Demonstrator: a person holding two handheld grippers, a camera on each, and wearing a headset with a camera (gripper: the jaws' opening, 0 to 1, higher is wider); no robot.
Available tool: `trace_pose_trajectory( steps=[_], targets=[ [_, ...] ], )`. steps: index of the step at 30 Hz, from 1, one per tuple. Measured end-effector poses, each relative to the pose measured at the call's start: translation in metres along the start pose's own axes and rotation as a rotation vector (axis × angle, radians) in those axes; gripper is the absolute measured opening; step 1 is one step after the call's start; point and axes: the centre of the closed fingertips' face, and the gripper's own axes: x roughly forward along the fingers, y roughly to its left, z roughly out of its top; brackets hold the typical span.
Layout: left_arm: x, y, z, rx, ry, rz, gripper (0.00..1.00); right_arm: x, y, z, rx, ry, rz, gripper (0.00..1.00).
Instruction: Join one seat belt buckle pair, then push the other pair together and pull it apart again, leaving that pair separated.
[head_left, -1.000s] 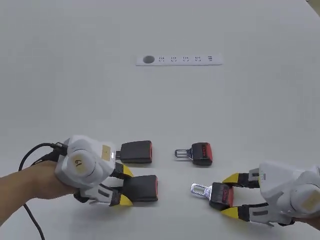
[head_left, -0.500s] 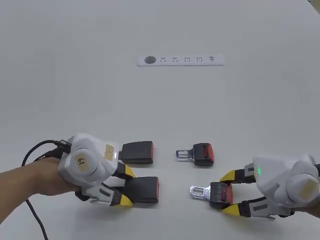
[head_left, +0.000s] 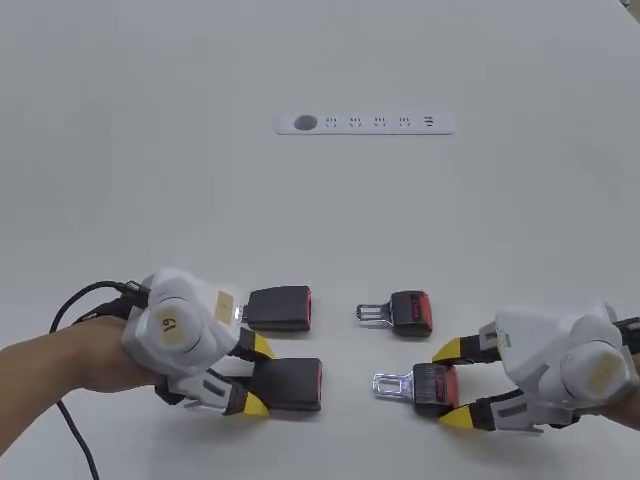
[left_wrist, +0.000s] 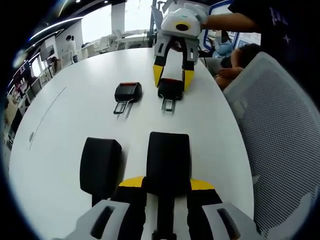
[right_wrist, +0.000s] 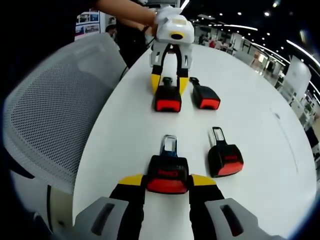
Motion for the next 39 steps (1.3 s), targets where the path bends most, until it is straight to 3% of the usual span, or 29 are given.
trace_pose_trajectory(
  steps=[39],
  targets=[
    [0.001, -0.002, 0.002, -0.022, -0.008, 0.007, 0.32, 0.03, -0.002, 0.031, -0.061, -0.035, 0.045, 0.31]
  ],
)
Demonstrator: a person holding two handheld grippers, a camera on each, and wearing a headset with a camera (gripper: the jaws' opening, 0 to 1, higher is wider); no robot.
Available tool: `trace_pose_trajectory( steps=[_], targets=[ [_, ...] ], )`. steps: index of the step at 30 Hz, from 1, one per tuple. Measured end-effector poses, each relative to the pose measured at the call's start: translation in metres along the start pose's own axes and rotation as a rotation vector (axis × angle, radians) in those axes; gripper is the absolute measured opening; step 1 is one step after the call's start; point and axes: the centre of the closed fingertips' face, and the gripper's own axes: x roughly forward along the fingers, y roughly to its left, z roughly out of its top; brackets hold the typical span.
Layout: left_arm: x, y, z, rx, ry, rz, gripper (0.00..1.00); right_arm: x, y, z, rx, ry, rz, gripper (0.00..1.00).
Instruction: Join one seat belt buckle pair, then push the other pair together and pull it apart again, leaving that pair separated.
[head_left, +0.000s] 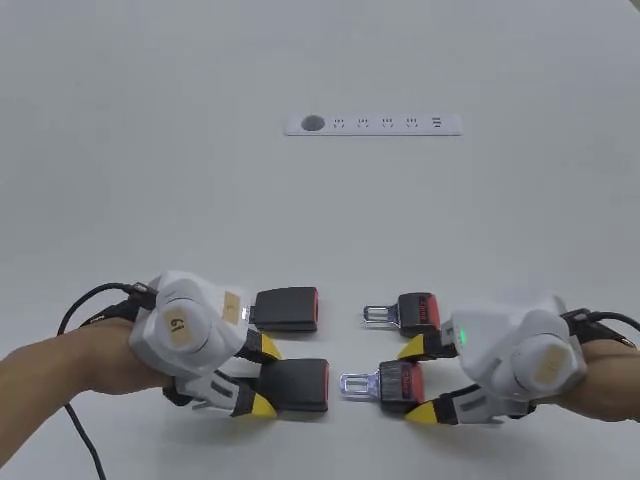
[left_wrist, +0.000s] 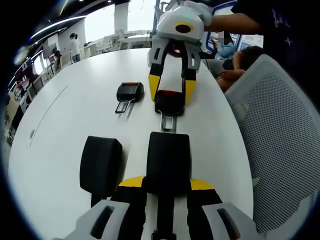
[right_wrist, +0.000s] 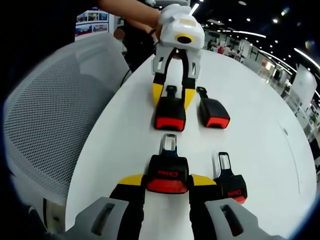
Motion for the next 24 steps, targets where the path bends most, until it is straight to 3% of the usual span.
trace_pose_trajectory(
  steps=[24],
  targets=[
    [0.0, 0.002, -0.001, -0.005, -0.004, -0.003, 0.32, 0.014, 0.0, 0.018, -0.007, -0.023, 0.015, 0.31]
  ],
)
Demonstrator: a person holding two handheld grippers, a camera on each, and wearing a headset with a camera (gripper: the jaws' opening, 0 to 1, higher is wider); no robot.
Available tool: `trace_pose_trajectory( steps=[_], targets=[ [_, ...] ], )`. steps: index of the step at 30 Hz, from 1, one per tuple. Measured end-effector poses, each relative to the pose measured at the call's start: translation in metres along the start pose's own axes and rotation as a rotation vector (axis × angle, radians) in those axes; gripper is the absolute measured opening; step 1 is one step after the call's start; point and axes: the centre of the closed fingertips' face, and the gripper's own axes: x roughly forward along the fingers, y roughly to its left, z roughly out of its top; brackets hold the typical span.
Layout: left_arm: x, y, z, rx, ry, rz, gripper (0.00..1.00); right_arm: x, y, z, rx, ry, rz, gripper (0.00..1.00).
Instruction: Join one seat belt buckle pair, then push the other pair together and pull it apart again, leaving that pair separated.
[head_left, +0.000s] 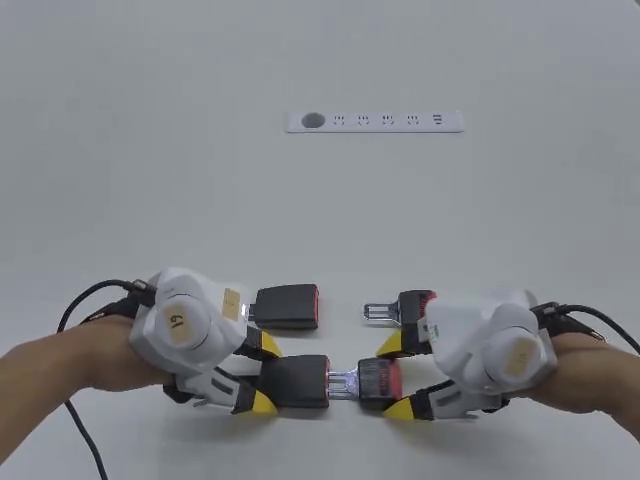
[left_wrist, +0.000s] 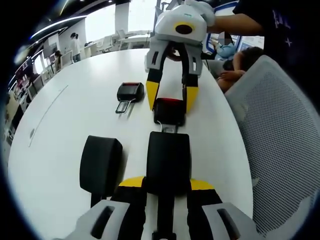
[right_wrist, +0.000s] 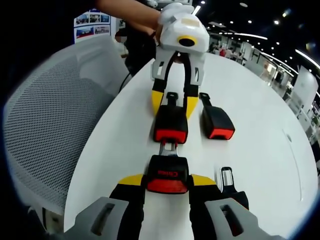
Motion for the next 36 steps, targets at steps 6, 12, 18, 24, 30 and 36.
trace_pose_trajectory(
  steps=[6, 12, 18, 24, 30, 36],
  targets=[
    [0.0003, -0.0005, 0.0011, 0.003, -0.001, -0.003, 0.32, 0.0038, 0.0004, 0.0039, 0.007, -0.013, 0.001, 0.31],
    [0.0001, -0.0006, 0.0016, 0.005, -0.004, -0.003, 0.32, 0.0029, 0.0005, 0.0053, 0.007, -0.017, -0.009, 0.3],
    [-0.0001, -0.0001, 0.0016, 0.008, -0.006, -0.001, 0.32, 0.0031, 0.0, 0.0067, 0.012, -0.032, -0.011, 0.3],
    [0.0, 0.0011, 0.0002, 0.011, -0.009, 0.0, 0.31, 0.0034, -0.0009, 0.0072, 0.017, -0.046, -0.021, 0.3],
    [-0.0003, 0.0011, 0.0005, 0.017, -0.006, 0.001, 0.31, 0.0045, -0.0013, 0.0074, 0.006, -0.055, -0.035, 0.3],
    [-0.0006, 0.0004, 0.0008, 0.017, -0.007, 0.002, 0.31, 0.0061, -0.0013, 0.0082, 0.01, -0.057, -0.036, 0.29]
  ],
)
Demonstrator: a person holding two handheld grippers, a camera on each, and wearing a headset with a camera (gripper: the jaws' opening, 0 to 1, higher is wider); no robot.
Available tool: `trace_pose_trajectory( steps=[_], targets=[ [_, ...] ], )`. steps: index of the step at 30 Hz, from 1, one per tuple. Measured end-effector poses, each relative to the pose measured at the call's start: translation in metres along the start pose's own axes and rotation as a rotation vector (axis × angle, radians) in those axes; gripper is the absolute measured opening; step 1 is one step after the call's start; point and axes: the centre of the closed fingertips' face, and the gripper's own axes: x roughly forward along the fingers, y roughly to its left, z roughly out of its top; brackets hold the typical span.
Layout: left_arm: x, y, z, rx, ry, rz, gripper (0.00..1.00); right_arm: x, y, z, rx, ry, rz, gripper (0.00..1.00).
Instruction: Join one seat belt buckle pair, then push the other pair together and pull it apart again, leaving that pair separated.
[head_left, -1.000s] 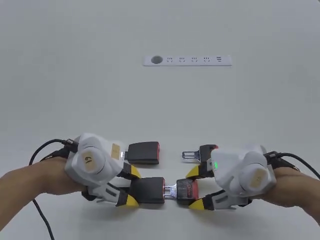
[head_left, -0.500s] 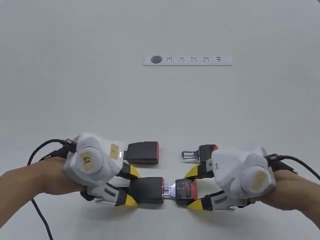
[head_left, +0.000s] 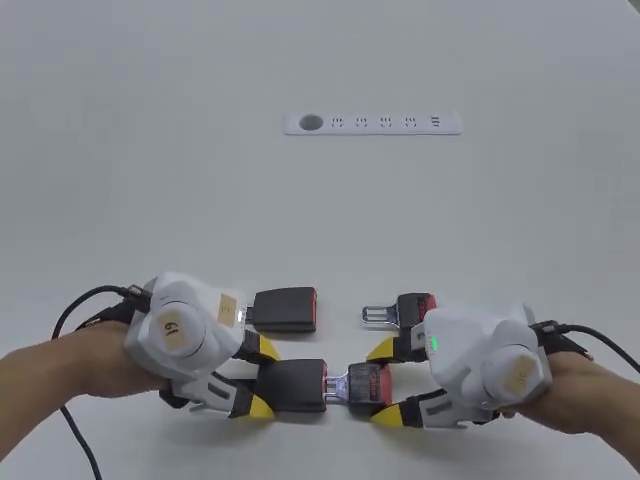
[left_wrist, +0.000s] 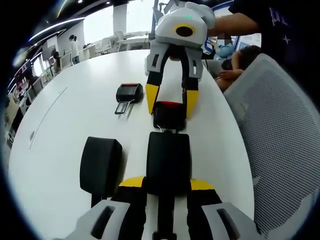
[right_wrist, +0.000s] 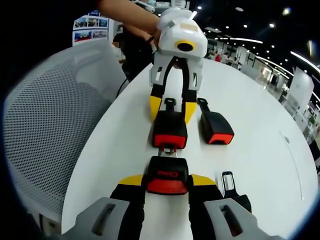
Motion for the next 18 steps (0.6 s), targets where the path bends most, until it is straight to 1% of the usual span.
trace_pose_trajectory(
  steps=[9, 18],
  targets=[
    [0.0004, 0.0001, -0.0004, -0.004, -0.003, 0.005, 0.31, 0.0046, -0.0005, 0.0014, 0.017, -0.004, 0.0, 0.29],
    [0.0005, -0.0001, -0.0014, -0.002, 0.001, 0.01, 0.3, 0.0048, -0.0006, 0.0013, 0.017, 0.004, 0.0, 0.29]
  ],
)
